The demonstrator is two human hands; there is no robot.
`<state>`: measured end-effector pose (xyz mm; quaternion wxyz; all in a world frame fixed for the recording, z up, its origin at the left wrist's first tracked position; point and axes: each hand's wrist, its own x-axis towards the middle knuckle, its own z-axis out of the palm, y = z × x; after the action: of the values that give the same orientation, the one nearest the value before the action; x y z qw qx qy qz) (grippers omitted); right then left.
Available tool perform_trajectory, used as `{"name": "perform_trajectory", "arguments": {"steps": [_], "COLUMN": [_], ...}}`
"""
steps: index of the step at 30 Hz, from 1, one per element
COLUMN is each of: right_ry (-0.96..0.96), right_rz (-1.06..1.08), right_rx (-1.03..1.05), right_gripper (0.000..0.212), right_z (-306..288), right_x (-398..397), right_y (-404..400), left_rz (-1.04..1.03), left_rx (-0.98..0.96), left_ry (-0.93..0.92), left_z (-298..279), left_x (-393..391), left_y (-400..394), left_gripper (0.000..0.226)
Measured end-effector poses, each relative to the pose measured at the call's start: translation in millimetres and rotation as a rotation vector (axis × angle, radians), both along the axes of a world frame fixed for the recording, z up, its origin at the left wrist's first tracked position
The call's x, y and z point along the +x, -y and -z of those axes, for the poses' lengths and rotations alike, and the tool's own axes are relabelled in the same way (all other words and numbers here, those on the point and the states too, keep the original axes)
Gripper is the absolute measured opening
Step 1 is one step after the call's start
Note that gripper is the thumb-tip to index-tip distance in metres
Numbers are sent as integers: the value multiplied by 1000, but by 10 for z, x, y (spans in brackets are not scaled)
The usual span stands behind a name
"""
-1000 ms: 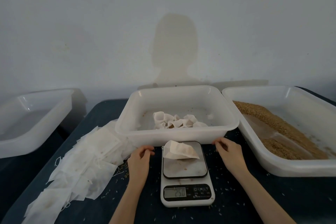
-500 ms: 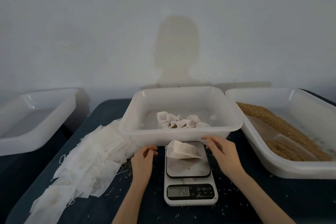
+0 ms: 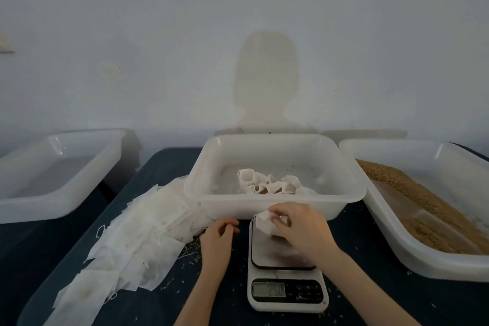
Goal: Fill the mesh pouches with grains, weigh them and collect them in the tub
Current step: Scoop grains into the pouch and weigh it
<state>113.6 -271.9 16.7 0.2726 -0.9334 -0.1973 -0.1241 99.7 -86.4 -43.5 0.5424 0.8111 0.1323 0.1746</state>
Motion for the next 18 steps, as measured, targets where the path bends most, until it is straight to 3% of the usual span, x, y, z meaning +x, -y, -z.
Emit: {"name": "perform_trajectory", "arguments": {"steps": [6, 10, 18], "right_ry": [13, 62, 322], "right_rz": [51, 3, 190], "right_rx": [174, 425, 367], "right_gripper": [9, 28, 5], "right_z": [-339, -566, -764], "right_x": [225, 347, 830], "right_y": [169, 269, 489], "left_rz": [-9, -7, -20], "left_rx": [-30, -28, -15], "left_ry": [2, -8, -30], "left_z": [6, 11, -3], "left_x": [6, 12, 25], "left_y": [4, 5, 23], "left_gripper": [28, 27, 26]}}
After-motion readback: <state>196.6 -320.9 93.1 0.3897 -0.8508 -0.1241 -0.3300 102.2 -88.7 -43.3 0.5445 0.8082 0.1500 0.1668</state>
